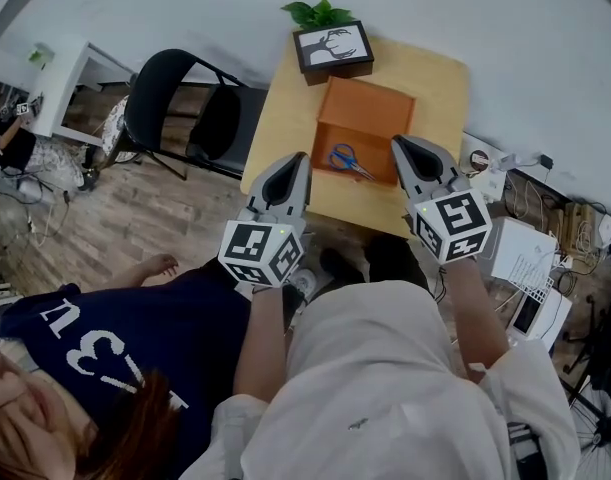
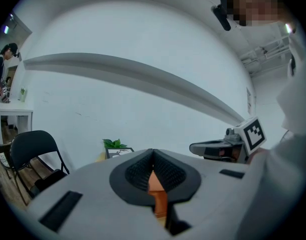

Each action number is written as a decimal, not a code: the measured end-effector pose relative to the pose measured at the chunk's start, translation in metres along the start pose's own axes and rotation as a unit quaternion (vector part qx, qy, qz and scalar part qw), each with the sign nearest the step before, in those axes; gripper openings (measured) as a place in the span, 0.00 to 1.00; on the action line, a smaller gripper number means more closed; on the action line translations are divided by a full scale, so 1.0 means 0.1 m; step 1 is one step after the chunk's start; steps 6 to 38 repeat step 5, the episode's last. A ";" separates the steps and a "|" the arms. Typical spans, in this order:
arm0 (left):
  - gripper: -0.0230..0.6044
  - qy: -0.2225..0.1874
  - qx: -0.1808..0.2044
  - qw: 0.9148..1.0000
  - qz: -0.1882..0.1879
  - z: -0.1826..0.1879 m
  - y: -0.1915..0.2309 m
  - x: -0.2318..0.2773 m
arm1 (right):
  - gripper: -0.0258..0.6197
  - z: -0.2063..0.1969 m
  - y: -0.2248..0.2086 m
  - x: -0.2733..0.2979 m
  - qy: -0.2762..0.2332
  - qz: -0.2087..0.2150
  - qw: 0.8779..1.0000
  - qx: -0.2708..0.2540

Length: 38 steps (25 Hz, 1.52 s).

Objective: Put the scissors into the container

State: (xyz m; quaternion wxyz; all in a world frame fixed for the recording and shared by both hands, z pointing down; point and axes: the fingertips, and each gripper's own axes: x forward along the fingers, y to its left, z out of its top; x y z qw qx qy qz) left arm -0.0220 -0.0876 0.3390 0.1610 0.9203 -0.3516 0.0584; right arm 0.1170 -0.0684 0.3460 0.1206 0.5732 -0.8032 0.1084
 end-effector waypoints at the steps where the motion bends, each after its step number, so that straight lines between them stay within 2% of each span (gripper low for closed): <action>1: 0.05 0.000 0.000 1.000 0.001 0.00 0.00 0.01 | 0.04 0.00 -0.01 0.00 0.000 0.001 1.000 0.000; 38: 0.05 0.001 -0.001 1.000 0.002 -0.03 -0.05 0.06 | 0.04 -0.03 -0.07 -0.02 0.003 0.003 1.000 -0.002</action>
